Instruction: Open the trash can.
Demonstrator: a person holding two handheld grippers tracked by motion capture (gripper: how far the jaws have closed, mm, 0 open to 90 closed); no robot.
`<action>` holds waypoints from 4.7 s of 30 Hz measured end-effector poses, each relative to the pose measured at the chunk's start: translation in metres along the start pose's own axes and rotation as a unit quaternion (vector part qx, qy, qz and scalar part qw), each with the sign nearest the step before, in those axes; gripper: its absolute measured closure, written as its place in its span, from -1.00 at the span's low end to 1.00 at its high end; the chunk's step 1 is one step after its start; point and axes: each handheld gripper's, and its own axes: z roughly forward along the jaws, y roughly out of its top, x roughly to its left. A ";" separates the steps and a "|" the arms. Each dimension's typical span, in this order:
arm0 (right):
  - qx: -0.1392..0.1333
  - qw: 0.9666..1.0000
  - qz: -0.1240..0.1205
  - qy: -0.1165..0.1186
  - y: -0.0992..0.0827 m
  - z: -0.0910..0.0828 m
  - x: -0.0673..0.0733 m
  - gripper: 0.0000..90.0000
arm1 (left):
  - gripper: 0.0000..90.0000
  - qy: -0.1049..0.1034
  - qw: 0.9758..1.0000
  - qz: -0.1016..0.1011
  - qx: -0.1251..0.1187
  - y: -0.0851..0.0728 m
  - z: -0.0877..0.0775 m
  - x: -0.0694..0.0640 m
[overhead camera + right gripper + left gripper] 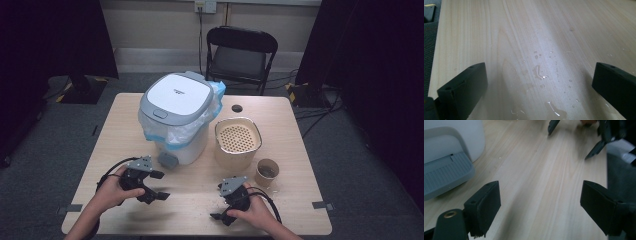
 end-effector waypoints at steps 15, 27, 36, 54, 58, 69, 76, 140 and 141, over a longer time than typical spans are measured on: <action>0.000 1.000 0.000 0.000 0.000 0.000 0.000 -1.00 | -0.65 0.042 0.999 -0.033 0.004 0.018 -0.028 0.002; 0.000 1.000 0.000 0.000 0.000 0.000 0.000 -1.00 | -0.48 0.056 0.998 -0.038 0.006 0.031 -0.043 0.006; 0.000 1.000 0.000 0.000 0.000 0.000 0.000 -1.00 | -0.35 0.069 0.997 -0.032 0.007 0.037 -0.051 0.010; 0.000 1.000 0.000 0.000 0.000 0.000 0.000 -1.00 | -0.17 0.073 0.996 -0.048 0.001 0.049 -0.071 0.020; 0.000 1.000 0.000 0.000 0.000 0.000 0.000 -1.00 | -0.09 0.078 0.996 -0.044 0.003 0.056 -0.075 0.020; 0.000 1.000 0.000 0.000 0.000 0.000 0.000 -1.00 | 0.15 0.075 0.995 -0.061 0.000 0.073 -0.082 0.020; -0.001 1.000 -0.001 -0.002 0.000 0.000 0.000 -1.00 | 0.27 0.089 0.993 -0.074 0.003 0.081 -0.089 0.021; 0.000 1.000 0.000 -0.001 0.000 0.000 0.000 -1.00 | 0.81 0.126 0.987 -0.102 0.016 0.143 -0.130 0.033; 0.000 1.000 0.000 -0.001 0.000 0.000 0.000 -1.00 | 0.82 0.128 0.986 -0.104 0.015 0.145 -0.129 0.033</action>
